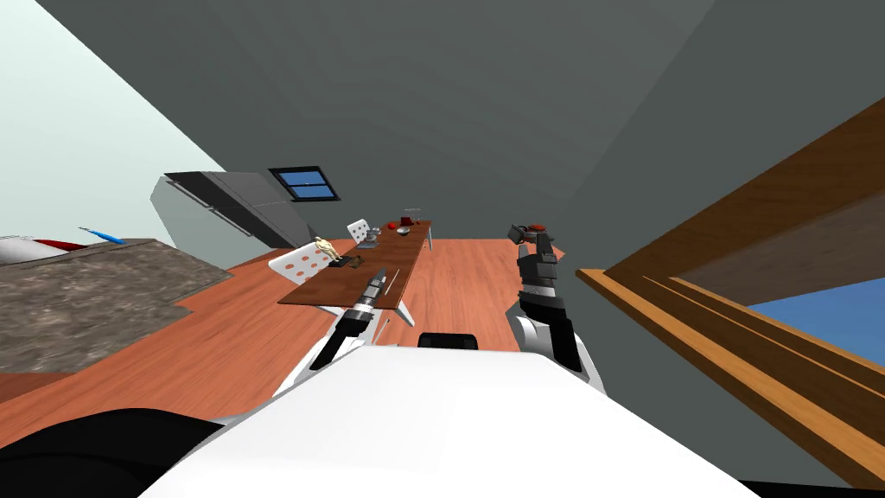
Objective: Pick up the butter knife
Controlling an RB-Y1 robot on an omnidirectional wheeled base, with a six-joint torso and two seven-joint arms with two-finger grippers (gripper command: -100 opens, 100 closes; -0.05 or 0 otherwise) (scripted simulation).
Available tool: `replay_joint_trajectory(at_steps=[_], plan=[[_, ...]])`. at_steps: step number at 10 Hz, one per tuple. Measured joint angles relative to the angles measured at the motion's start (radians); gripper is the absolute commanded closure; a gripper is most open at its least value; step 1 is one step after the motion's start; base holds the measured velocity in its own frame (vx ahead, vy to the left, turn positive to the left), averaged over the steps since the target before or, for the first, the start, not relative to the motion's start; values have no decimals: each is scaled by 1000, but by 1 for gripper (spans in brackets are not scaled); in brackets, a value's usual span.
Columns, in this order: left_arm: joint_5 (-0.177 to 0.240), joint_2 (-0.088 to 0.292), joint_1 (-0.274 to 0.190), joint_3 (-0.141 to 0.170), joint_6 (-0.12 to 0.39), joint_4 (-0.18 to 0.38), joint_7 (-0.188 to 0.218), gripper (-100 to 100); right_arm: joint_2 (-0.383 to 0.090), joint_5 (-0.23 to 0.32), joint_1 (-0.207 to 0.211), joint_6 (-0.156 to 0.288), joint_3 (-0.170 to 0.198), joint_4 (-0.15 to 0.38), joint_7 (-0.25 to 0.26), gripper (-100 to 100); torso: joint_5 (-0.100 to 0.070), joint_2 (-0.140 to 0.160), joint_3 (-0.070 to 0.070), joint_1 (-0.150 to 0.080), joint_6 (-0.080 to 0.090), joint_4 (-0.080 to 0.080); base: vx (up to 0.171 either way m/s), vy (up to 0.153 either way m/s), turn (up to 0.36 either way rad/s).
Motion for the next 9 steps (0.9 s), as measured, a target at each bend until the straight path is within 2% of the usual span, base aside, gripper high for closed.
replay_joint_trajectory(at_steps=[2, 4, 6, 7, 9], plan=[[-2, 52, 25, -7, 3, 32, -3, -100, 0, 0, 0, 0, 0, 0, 0, 0, 0, -3, -2, 1, 0, -1, -50, -23, -135], [-1, 124, 43, -13, 11, 97, 2, -100, 0, 0, 0, 0, 0, 0, 0, 0, 0, -3, -2, 1, 0, -1, -50, -34, -175], [-9, 172, 62, -27, 9, 165, -5, -100, 0, 0, 0, 0, 0, 0, 0, 0, 0, -5, -3, 2, 0, -1, -18, -16, -68], [-12, 197, 80, -30, 20, 174, -7, -100, 0, 0, 0, 0, 0, 0, 0, 0, 0, -6, -3, 2, 0, -1, -2, -18, -218], [-14, 270, 88, -42, 48, 238, -3, -100, 0, 0, 0, 0, 0, 0, 0, 0, 0, -8, -4, 2, 0, -2, 18, -15, -151]])
